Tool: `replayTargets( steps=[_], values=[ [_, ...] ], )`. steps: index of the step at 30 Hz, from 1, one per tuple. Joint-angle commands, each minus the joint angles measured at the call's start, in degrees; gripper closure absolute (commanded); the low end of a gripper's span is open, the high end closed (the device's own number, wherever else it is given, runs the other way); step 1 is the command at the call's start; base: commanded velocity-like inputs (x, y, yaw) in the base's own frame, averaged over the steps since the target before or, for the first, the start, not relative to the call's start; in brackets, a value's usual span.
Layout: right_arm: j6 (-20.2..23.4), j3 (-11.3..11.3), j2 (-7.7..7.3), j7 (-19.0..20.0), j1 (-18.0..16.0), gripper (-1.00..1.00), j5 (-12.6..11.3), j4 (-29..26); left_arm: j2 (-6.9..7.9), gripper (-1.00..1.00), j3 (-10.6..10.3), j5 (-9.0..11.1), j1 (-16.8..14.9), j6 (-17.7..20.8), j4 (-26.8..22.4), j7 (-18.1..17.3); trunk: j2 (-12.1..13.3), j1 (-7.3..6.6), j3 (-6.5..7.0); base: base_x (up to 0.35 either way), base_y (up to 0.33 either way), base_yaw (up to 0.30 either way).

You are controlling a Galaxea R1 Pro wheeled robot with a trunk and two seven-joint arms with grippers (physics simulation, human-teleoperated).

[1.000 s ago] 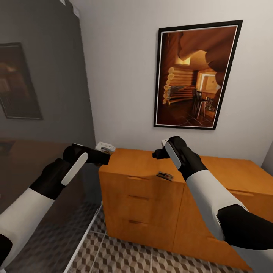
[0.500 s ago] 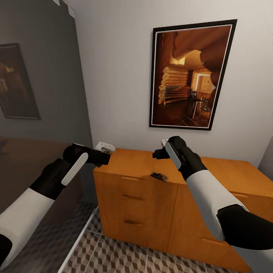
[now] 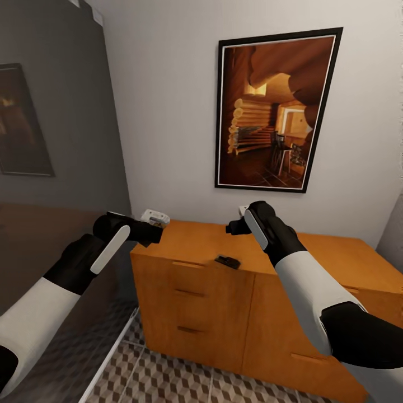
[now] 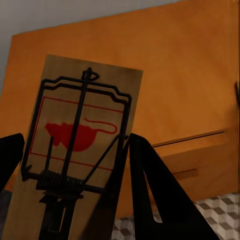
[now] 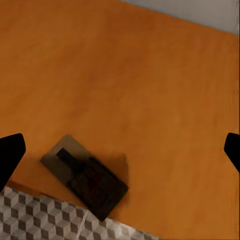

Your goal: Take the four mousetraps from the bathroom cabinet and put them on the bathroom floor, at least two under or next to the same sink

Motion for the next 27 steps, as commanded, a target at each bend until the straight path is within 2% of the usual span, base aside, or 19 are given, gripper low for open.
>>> replayTargets(
  steps=[1, 9, 15, 27],
  values=[
    [0.15, 0.14, -0.03, -0.56, -0.05, -1.00, -0.60, -0.04, 0.04, 1.00, -0.10, -0.27, -0.08, 0.17, -0.05, -0.10, -0.04, 0.01, -0.07, 0.085, -0.251, 0.000],
    [0.15, 0.16, -0.04, -0.54, -0.05, -1.00, -0.68, 0.15, 0.04, 1.00, 0.00, -0.27, -0.08, 0.17, -0.05, -0.10, -0.04, 0.01, -0.07, 0.080, -0.209, 0.000],
    [0.15, 0.08, -0.04, -0.46, -0.05, -1.00, -0.73, 2.06, 0.04, 1.00, -0.05, -0.25, -0.08, 0.17, -0.08, -0.09, -0.04, 0.01, -0.07, 0.015, -0.035, 0.000],
    [0.15, 0.05, -0.04, -0.45, -0.05, -1.00, -0.76, 2.41, 0.03, 1.00, -0.10, -0.19, -0.07, 0.17, -0.30, -0.12, -0.04, 0.01, -0.07, 0.001, -0.003, 0.000]
  ],
)
